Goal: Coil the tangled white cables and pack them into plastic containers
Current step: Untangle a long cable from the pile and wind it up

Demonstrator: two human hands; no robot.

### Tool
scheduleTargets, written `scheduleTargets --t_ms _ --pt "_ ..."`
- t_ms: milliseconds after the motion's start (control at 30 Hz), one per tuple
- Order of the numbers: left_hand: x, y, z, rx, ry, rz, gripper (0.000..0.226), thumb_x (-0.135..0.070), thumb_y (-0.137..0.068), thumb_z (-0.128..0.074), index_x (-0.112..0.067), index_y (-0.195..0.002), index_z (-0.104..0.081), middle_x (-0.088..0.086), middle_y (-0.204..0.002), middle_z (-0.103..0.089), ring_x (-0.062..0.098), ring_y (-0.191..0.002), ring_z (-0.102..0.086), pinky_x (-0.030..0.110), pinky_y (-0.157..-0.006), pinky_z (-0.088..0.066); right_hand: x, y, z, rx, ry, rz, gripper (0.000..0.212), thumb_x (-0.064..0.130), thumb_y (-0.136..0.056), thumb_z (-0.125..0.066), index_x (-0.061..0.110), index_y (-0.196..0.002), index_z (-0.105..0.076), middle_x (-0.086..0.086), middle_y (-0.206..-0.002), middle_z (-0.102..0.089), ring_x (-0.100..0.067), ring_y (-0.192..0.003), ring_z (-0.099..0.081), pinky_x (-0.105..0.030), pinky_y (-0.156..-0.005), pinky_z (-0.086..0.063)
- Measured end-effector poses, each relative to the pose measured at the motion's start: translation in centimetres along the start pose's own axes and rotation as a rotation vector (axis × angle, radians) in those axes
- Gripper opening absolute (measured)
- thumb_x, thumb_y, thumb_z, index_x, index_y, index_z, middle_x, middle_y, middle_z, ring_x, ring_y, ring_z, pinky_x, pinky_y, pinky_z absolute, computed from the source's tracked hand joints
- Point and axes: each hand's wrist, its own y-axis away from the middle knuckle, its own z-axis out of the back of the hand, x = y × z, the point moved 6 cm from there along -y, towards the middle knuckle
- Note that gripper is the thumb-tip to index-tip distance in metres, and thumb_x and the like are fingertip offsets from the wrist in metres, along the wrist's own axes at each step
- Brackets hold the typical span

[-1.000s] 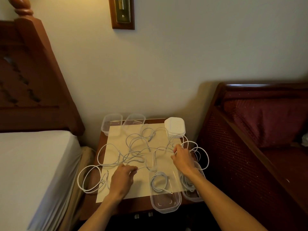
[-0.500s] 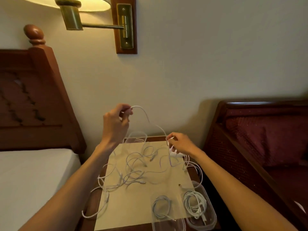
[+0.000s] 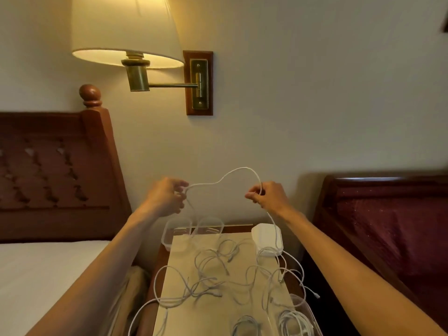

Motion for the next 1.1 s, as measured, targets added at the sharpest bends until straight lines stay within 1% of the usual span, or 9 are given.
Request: scheduleTargets --t_ms 67,167,300,433,567,800,900,967,1100 --pt "-0.2 0.8 0.0 -0.031 -0.034 0.004 0.048 0.006 -0.094 -0.048 -0.01 -0.14 -0.049 0.009 -0.132 -0.055 0.013 -0.065 -0.064 0.024 -0.05 -0.054 2.1 -0.5 0.8 0.074 0.093 0.088 0.015 0.02 -0.092 -0.065 0.009 -0.103 -0.068 -0.003 -0.092 -0.067 -0.008 -0.078 -0.061 -0.022 -0.077 -0.053" --pt "-5.1 2.9 0.1 -0.174 0.068 -0.344 0.047 -0.001 -0.097 -0.05 -0.017 -0.142 -0.046 0.004 -0.123 -0.061 0.012 -0.062 -0.068 0.022 -0.055 -0.056 5.9 -0.3 1.3 0.145 0.195 0.287 0.017 0.009 -0.096 -0.056 0.003 -0.103 -0.071 -0.009 -0.096 -0.071 -0.011 -0.08 -0.063 -0.022 -0.078 -0.051" --pt "-9.0 3.6 -3.2 0.096 0.13 -0.479 0.047 -0.005 -0.1 -0.046 -0.02 -0.144 -0.04 -0.007 -0.129 -0.051 0.018 -0.074 -0.071 0.028 -0.053 -0.057 10.4 0.9 2.6 0.072 0.231 0.527 0.017 0.01 -0.093 -0.06 0.006 -0.102 -0.074 -0.006 -0.092 -0.073 -0.013 -0.083 -0.064 -0.018 -0.08 -0.05" --pt "-10.2 4.2 -2.1 -0.093 -0.054 -0.614 0.016 -0.007 -0.097 -0.054 -0.014 -0.096 -0.069 -0.003 -0.073 -0.063 0.01 -0.055 -0.061 0.021 -0.052 -0.051 10.9 1.7 3.3 0.037 0.25 0.559 0.018 0.016 -0.093 -0.06 0.01 -0.101 -0.075 -0.002 -0.088 -0.072 -0.015 -0.086 -0.055 -0.025 -0.075 -0.046" --pt "-11.5 5.9 1.1 -0.331 -0.183 -0.777 0.012 -0.006 -0.092 -0.06 -0.009 -0.09 -0.072 -0.004 -0.081 -0.067 -0.002 -0.067 -0.055 0.005 -0.067 -0.042 9.7 2.8 3.4 -0.05 0.103 0.514 0.019 0.014 -0.098 -0.055 0.01 -0.093 -0.073 0.001 -0.073 -0.065 -0.011 -0.071 -0.055 -0.026 -0.07 -0.047" --pt "-8.2 8.5 7.0 -0.621 -0.083 -0.667 0.011 -0.01 -0.092 -0.063 -0.011 -0.092 -0.073 -0.007 -0.073 -0.064 0.003 -0.063 -0.058 0.014 -0.061 -0.046 4.7 3.3 3.3 -0.019 -0.009 0.226 0.026 0.01 -0.101 -0.044 0.019 -0.083 -0.061 -0.009 -0.074 -0.065 -0.018 -0.066 -0.063 -0.035 -0.07 -0.055" --pt "-4.7 7.0 6.5 -0.492 -0.099 -0.378 0.013 -0.01 -0.092 -0.063 -0.017 -0.089 -0.073 0.0 -0.077 -0.069 0.019 -0.069 -0.066 0.031 -0.065 -0.052 6.1 3.3 4.7 -0.093 -0.115 0.192 0.025 0.012 -0.102 -0.043 0.017 -0.085 -0.06 -0.003 -0.07 -0.058 -0.006 -0.057 -0.052 -0.021 -0.06 -0.047" --pt "-3.3 6.6 5.3 -0.38 -0.2 -0.186 0.015 -0.014 -0.093 -0.061 -0.012 -0.104 -0.072 0.008 -0.091 -0.073 0.028 -0.086 -0.069 0.037 -0.077 -0.055 9.0 3.5 5.5 -0.148 -0.118 0.277 0.02 0.013 -0.101 -0.047 0.013 -0.088 -0.062 0.008 -0.069 -0.056 -0.001 -0.057 -0.049 -0.014 -0.057 -0.04" --pt "-8.1 8.9 1.2 -0.193 0.033 -0.451 0.036 -0.018 -0.098 -0.053 -0.02 -0.134 -0.049 0.001 -0.086 -0.07 0.012 -0.061 -0.068 0.024 -0.056 -0.055 14.3 4.5 4.8 -0.099 -0.036 0.471 0.013 0.016 -0.098 -0.054 0.011 -0.092 -0.064 0.014 -0.067 -0.056 -0.002 -0.058 -0.053 -0.011 -0.057 -0.039"
